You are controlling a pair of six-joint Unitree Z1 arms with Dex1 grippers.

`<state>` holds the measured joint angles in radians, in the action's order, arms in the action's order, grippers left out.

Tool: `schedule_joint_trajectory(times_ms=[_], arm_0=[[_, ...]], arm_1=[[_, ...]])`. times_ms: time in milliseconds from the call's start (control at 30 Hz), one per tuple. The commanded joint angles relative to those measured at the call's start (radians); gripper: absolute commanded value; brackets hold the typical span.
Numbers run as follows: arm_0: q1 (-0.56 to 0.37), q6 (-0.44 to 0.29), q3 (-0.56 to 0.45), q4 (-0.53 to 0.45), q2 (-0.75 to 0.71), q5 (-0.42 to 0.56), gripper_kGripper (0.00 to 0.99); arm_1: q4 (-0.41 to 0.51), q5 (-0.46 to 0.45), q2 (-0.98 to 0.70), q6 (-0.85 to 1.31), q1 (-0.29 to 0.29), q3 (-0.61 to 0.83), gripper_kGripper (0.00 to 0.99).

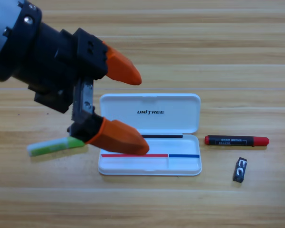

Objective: Clean up eraser and pencils

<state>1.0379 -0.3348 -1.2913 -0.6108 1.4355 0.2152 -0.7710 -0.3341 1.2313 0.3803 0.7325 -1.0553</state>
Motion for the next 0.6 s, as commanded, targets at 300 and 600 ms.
schedule_joint_trajectory(times_ms=[300, 600], arm_0=[[0.005, -0.033, 0.037, -0.001, -0.001, -0.017, 0.989], [0.004, -0.095, 0.041, -0.021, 0.003, -0.063, 0.976]], arm_1=[[0.019, -0.013, 0.019, 0.009, 0.033, 0.049, 0.988], [0.018, 0.132, 0.007, -0.109, 0.033, 0.054, 0.988]])
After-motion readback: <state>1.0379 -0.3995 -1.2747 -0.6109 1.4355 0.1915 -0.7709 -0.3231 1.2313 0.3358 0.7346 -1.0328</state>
